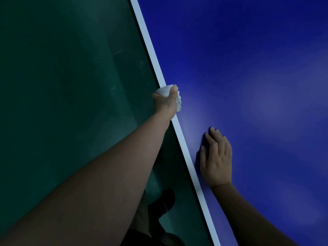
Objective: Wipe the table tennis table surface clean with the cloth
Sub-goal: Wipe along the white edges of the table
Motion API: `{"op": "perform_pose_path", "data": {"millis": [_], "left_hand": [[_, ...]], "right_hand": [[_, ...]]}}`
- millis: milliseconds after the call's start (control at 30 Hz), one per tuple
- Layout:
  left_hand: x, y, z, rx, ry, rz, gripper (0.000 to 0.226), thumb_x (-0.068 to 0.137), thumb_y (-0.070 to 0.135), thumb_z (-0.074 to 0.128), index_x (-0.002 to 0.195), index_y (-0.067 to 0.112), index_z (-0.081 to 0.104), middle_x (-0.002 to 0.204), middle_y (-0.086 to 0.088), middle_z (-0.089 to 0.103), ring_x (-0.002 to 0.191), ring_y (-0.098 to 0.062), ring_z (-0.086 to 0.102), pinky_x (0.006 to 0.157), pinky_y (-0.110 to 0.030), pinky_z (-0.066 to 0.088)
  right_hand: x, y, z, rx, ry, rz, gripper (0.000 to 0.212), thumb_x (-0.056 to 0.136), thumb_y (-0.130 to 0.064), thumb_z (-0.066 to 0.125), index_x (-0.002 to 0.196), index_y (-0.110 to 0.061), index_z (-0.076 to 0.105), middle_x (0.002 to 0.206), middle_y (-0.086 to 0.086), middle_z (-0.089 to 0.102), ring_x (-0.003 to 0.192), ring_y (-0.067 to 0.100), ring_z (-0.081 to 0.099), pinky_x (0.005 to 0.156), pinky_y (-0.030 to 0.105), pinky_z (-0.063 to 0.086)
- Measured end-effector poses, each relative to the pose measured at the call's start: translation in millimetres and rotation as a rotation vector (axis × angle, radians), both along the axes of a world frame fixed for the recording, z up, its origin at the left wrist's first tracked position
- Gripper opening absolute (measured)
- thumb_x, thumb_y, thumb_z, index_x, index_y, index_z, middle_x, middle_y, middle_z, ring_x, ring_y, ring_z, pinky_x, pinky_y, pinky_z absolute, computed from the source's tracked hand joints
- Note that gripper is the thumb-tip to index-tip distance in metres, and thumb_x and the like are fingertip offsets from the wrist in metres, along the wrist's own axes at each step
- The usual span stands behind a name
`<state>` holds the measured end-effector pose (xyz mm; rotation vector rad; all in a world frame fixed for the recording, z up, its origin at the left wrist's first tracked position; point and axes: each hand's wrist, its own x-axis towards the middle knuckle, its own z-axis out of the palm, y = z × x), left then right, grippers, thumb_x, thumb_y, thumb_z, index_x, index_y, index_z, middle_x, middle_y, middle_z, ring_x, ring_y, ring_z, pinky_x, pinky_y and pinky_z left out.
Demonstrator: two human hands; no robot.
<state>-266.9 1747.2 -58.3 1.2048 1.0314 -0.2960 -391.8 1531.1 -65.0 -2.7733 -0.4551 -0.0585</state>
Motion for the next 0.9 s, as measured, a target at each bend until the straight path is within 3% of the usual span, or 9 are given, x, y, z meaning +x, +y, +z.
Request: {"op": "perform_pose_path", "data": {"millis": [67, 167, 467, 567, 767, 900], "left_hand": [[9.8, 7.2, 1.0, -0.003, 0.014, -0.033, 0.054, 0.109, 0.04, 0.057, 0.147, 0.01, 0.034, 0.133, -0.006, 0.056, 0.095, -0.008, 0.06, 0.06, -0.013, 0.049], [26.7, 22.9, 3.8, 0.0, 0.046, -0.091, 0.064, 0.108, 0.049, 0.054, 0.151, 0.01, 0.027, 0.133, -0.006, 0.05, 0.109, -0.018, 0.056, 0.081, -0.027, 0.047], [98.4, 80.1, 2.8, 0.007, 0.094, -0.107, 0.076, 0.105, 0.053, 0.058, 0.156, 0.01, 0.022, 0.15, -0.012, 0.049, 0.115, -0.023, 0.051, 0.093, -0.031, 0.042], [124.7, 100.1, 4.4, 0.014, 0.101, -0.104, 0.077, 0.105, 0.055, 0.057, 0.156, 0.01, 0.022, 0.15, -0.013, 0.048, 0.116, -0.023, 0.052, 0.093, -0.031, 0.043], [171.0, 131.6, -2.0, 0.039, 0.106, -0.055, 0.069, 0.105, 0.049, 0.061, 0.153, 0.01, 0.031, 0.137, -0.008, 0.057, 0.116, -0.023, 0.062, 0.092, -0.031, 0.051], [195.9, 152.2, -10.6, 0.073, 0.09, -0.064, 0.072, 0.102, 0.054, 0.062, 0.153, 0.01, 0.036, 0.137, -0.008, 0.06, 0.119, -0.025, 0.065, 0.1, -0.037, 0.058]], "right_hand": [[26.6, 20.6, 7.4, 0.027, 0.007, 0.029, 0.04, 0.106, -0.012, 0.056, 0.145, -0.001, 0.058, 0.159, 0.015, 0.051, 0.148, 0.034, 0.047, 0.129, 0.052, 0.028], [83.6, 66.5, 12.6, 0.085, -0.031, 0.079, 0.039, 0.107, -0.012, 0.057, 0.145, -0.002, 0.059, 0.16, 0.012, 0.05, 0.148, 0.03, 0.048, 0.129, 0.051, 0.029], [243.5, 171.1, -6.4, 0.07, -0.071, 0.009, 0.046, 0.114, -0.017, 0.038, 0.156, -0.002, 0.047, 0.17, 0.013, 0.038, 0.16, 0.03, 0.03, 0.133, 0.048, 0.017], [255.6, 173.1, -11.2, 0.019, -0.039, -0.029, 0.05, 0.116, -0.024, 0.035, 0.161, -0.003, 0.039, 0.173, 0.01, 0.03, 0.163, 0.028, 0.022, 0.134, 0.047, 0.013], [259.0, 177.6, -13.8, 0.032, -0.062, -0.046, 0.049, 0.113, -0.021, 0.043, 0.159, -0.003, 0.045, 0.171, 0.011, 0.035, 0.161, 0.029, 0.027, 0.132, 0.053, 0.02], [262.7, 178.4, -16.3, 0.021, -0.054, -0.041, 0.049, 0.112, -0.019, 0.045, 0.159, -0.003, 0.045, 0.171, 0.01, 0.035, 0.162, 0.029, 0.026, 0.132, 0.052, 0.019]]}}
